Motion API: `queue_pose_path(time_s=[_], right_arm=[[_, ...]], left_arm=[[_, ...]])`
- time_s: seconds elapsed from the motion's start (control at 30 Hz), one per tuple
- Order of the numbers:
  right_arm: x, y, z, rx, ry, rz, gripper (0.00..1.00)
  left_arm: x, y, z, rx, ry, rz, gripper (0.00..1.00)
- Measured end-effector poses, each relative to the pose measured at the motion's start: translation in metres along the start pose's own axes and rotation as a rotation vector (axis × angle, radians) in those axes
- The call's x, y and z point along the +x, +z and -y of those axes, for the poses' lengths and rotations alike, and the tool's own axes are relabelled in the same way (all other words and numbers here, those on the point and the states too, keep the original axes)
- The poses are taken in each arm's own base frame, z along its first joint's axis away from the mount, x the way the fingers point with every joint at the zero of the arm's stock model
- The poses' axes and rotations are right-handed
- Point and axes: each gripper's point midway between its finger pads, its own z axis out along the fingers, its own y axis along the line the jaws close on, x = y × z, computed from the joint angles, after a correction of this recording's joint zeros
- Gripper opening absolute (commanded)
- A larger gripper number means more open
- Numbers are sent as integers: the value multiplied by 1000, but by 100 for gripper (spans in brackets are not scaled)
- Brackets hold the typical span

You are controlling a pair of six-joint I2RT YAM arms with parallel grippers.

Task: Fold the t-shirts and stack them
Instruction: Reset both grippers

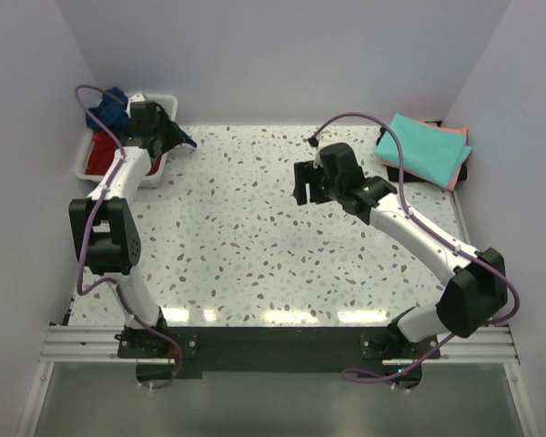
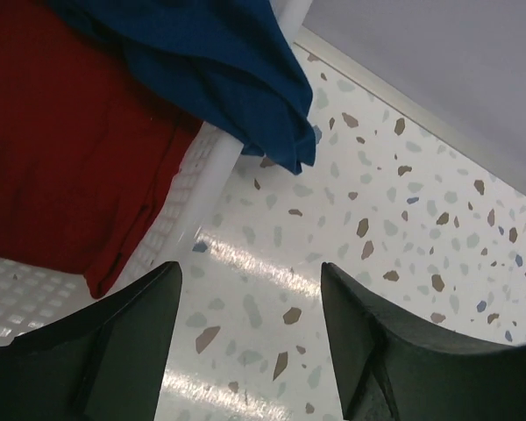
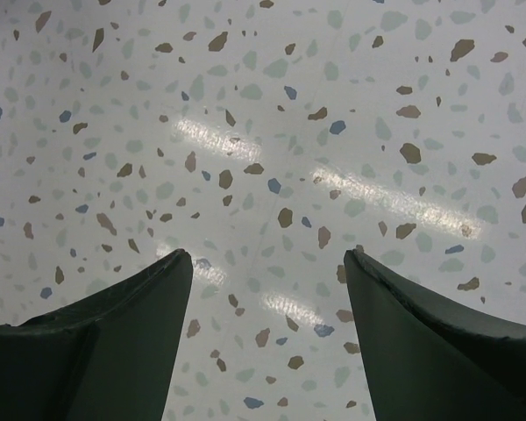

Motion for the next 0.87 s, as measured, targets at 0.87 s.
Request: queue_pose_path(time_s=[0.87], right_arm=[[11, 34, -20, 41, -32, -66, 74]], left_arm=[[26, -24, 47, 276, 90, -41, 100]])
